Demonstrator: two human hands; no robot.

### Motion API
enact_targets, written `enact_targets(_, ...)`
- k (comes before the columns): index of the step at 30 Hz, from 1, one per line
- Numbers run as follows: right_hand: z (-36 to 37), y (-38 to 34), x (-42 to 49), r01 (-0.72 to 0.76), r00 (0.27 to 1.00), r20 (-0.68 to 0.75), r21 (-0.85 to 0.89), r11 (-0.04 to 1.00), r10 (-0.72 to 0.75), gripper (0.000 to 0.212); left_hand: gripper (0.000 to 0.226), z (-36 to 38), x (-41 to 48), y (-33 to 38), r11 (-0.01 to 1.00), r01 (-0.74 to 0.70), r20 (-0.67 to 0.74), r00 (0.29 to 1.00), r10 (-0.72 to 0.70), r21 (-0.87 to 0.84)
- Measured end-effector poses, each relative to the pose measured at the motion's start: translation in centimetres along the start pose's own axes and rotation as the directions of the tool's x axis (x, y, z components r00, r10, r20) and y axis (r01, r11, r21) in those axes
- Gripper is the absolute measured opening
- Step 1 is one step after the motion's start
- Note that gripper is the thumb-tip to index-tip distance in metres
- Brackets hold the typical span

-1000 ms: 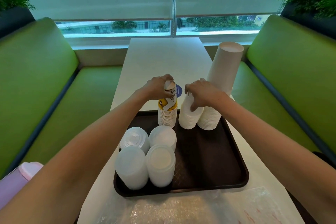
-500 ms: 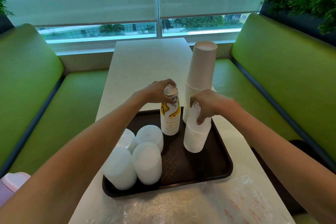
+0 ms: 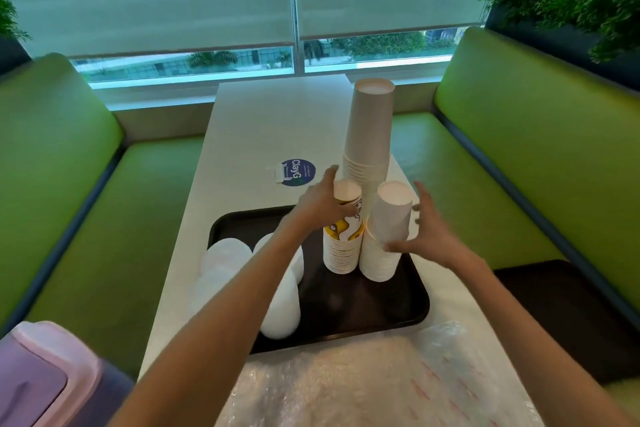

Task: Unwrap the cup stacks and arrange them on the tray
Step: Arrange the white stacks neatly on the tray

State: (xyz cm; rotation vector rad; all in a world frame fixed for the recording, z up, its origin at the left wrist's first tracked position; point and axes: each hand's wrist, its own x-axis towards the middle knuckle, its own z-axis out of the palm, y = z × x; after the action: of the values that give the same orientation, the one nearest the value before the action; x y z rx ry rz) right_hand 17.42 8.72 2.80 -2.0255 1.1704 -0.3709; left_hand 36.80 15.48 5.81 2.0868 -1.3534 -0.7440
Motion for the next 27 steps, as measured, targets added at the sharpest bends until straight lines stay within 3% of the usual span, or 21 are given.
enact_targets(3, 3.2, 2.2, -0.7, -0.066, 0.994, -0.085, 0.092, 0.994, 0.074, 0.132, 0.100, 2.9, -1.0, -1.2, 0.961, 0.104, -0.101, 0.986, -0.133, -0.258)
enact_targets(8, 6.1, 3.4, -0.7, -0.067, 0.980, -0.175, 0.163, 0.984, 0.096, 0.113, 0.084, 6.2, -1.7, -2.3, 0.900, 0.053, -0.256, 0.950, -0.178, -0.432)
enact_targets(13, 6.3, 4.0, -0.1, -0.043, 0.977, -0.197, 0.203, 0.978, 0.084, 0.089, 0.067, 6.4, -1.5, -2.5, 0.899, 0.043, -0.272, 0.946, -0.177, -0.435)
enact_targets(27, 4.4, 6.5, -0.5, -0.076, 0.997, 0.018, 0.393, 0.917, 0.075, 0.078, 0.076, 9.4, -6.0, -3.5, 0.949, -0.006, -0.268, 0.960, -0.083, -0.315)
